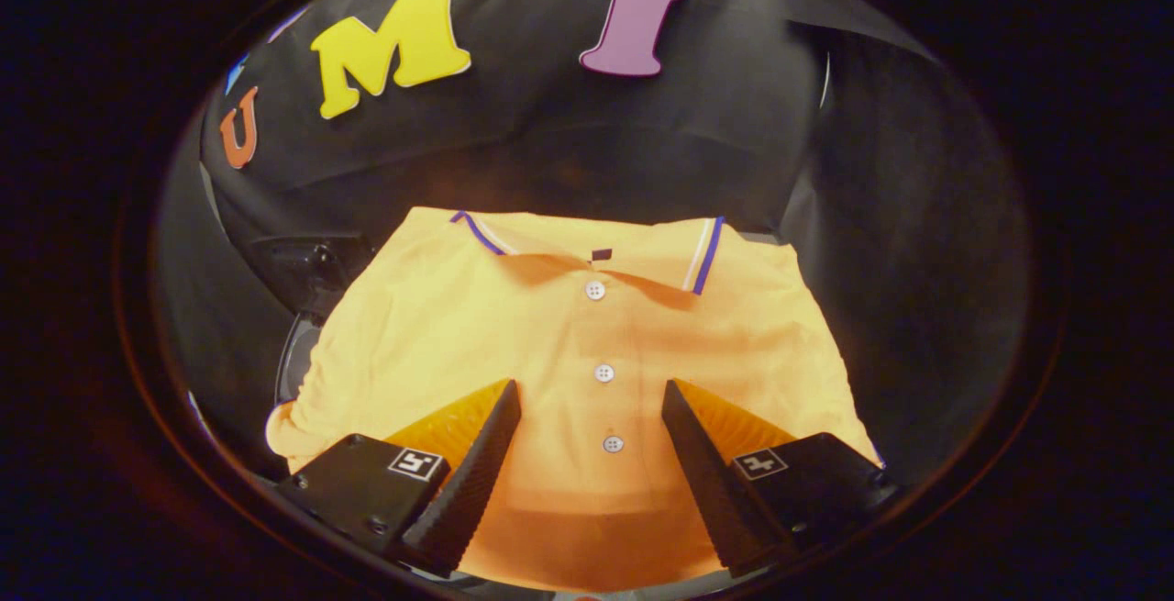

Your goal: Put the clothes into the washing machine and then close the washing machine lid.

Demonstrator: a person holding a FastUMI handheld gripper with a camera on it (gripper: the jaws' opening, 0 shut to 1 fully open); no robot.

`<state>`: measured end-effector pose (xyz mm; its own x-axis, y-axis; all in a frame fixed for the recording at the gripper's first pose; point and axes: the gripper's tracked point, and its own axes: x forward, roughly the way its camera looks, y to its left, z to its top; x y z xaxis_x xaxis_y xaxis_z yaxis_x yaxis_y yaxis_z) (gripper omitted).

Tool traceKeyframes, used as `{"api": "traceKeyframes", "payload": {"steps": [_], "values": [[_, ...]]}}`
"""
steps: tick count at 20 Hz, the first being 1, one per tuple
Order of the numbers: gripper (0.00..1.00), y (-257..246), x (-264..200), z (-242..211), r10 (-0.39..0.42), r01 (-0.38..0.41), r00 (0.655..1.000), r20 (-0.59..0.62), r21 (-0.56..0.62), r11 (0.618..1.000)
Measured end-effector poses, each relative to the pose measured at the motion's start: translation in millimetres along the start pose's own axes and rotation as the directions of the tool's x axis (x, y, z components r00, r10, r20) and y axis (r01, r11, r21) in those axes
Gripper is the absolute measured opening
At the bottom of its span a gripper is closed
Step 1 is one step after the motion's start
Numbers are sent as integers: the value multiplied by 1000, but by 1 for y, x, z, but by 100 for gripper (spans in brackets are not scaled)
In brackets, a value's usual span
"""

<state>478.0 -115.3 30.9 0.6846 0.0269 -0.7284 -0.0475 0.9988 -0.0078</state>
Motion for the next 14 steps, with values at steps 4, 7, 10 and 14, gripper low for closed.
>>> {"api": "traceKeyframes", "payload": {"steps": [4, 7, 10, 14], "values": [[8, 1, 1, 6, -16, 15, 1000, -19, -21, 1000], [5, 2, -2, 5, -38, 37, 999, -31, -30, 999], [5, 4, -10, 10, -57, 56, 998, -9, -42, 998], [5, 14, -36, 29, -34, 35, 999, 36, -18, 999]]}}
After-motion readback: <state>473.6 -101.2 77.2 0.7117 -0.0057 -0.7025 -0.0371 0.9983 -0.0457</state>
